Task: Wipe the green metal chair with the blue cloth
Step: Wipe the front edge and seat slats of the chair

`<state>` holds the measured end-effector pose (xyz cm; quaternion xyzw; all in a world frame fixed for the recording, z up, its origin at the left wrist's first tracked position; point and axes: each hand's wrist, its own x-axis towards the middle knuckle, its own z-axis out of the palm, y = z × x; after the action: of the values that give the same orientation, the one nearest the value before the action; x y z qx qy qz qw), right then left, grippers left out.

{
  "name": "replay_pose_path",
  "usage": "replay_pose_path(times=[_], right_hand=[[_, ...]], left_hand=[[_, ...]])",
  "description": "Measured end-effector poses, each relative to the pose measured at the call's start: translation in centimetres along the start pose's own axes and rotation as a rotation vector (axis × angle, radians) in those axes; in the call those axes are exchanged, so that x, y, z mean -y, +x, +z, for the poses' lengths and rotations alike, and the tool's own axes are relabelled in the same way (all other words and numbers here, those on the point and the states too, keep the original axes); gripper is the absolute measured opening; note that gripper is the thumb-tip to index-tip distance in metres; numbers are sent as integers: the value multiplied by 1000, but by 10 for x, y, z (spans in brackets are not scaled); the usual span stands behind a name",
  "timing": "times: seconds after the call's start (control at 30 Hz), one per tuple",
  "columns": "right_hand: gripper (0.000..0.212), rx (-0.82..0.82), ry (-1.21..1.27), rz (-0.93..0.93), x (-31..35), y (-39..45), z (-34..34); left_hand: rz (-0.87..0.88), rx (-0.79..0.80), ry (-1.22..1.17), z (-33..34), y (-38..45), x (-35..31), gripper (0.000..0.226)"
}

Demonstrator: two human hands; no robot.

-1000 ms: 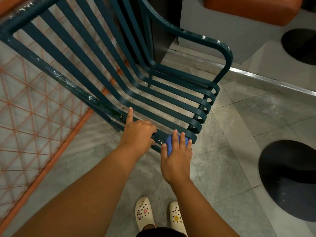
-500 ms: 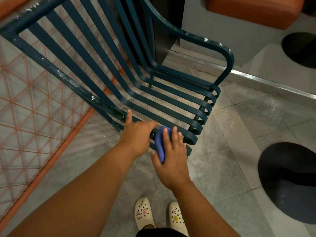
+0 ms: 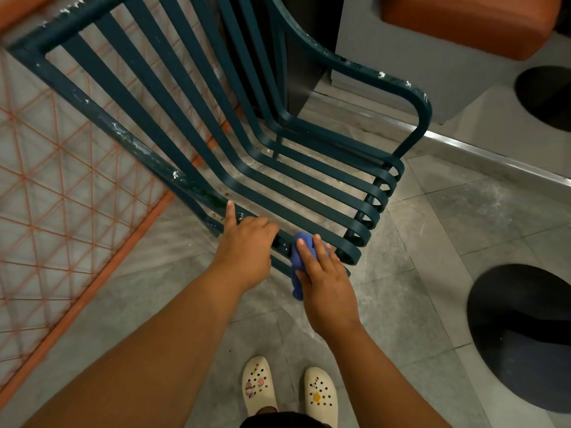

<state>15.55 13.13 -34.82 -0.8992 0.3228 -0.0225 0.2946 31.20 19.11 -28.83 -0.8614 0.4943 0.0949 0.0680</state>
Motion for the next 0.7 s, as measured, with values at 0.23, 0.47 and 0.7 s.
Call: replay_pose_path(times=[0.23, 0.47, 0.7], right_hand=[[56, -26, -50, 33, 19, 7, 6], [49, 33, 157, 175, 7, 17, -6], [78, -21, -143, -96, 12, -8, 10]], left_hand=[[38, 42, 67, -11, 11, 2, 43], [38, 83, 91, -17, 14, 1, 43], [43, 60, 66, -13, 8, 3, 42]])
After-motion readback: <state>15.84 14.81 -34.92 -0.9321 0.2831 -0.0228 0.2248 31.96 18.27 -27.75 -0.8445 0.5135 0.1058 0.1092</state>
